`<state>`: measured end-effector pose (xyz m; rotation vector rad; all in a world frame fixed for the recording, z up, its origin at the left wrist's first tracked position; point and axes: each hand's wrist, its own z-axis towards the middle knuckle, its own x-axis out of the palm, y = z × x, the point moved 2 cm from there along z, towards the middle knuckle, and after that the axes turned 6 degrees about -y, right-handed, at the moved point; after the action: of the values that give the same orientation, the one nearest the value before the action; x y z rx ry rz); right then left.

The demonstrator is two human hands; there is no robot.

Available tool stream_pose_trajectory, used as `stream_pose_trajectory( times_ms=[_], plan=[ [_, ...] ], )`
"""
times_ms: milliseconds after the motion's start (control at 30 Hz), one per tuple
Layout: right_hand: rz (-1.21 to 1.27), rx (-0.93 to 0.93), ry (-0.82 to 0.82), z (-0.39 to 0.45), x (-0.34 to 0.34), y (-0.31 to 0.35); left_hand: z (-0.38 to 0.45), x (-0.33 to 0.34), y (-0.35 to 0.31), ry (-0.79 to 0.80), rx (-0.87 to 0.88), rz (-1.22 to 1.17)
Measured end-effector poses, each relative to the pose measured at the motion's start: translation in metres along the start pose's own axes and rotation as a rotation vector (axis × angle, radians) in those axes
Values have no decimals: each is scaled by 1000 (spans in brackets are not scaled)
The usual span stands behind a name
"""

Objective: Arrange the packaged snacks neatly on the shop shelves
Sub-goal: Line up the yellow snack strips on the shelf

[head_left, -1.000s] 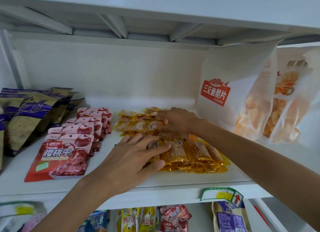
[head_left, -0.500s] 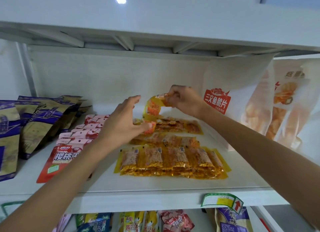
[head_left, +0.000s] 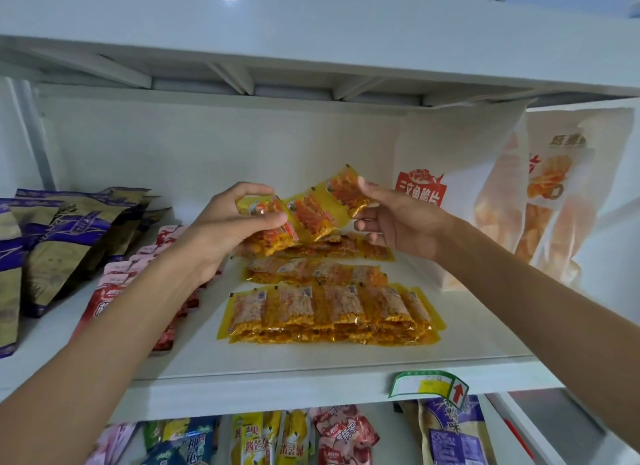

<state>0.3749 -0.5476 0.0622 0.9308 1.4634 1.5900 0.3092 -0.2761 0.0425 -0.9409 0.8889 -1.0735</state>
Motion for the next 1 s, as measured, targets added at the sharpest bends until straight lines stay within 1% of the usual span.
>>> stream_pose_trajectory(
  times_ms=[100, 200, 300, 400, 500, 600, 700, 767, 833, 900, 933, 967, 1000],
  plan=[
    [-35, 57, -25, -7, -5, -10, -5, 6, -3, -2, -26, -7],
    [-184, 106, -65, -19, -11, -16, -7, 5, -1, -17, -49, 4],
    [-406, 120, -46, -39, -13, -23, -13, 6, 6, 13, -48, 175],
    [-660, 159, -80, -52, -12, -29, -16, 4, 21, 55, -49, 318],
    [-831, 171, -102, -55, -10, -38, -21, 5, 35, 108, -24, 456],
    [-946, 112, -101, -56, -5, -42, -29, 6, 41, 143, 28, 592],
    [-1069, 60, -97, -53, 0, -43, -36, 2, 38, 133, 59, 695],
    [-1179, 32, -123, -52, 1, -43, -44, 2, 32, 134, 84, 836],
    [-1313, 21, -178, -55, 0, -43, -50, 4, 29, 117, 129, 1039],
    [-1440, -39, -275, -63, -4, -43, -53, 3, 24, 15, 192, 1204],
    [-1462, -114, -306, -68, -5, -45, -54, 2, 23, -54, 226, 1256],
    [-1441, -213, -301, -71, -7, -49, -55, 0, 24, -112, 280, 1279],
    [-1389, -313, -261, -74, -7, -53, -56, 0, 26, -135, 362, 1266]
  ],
)
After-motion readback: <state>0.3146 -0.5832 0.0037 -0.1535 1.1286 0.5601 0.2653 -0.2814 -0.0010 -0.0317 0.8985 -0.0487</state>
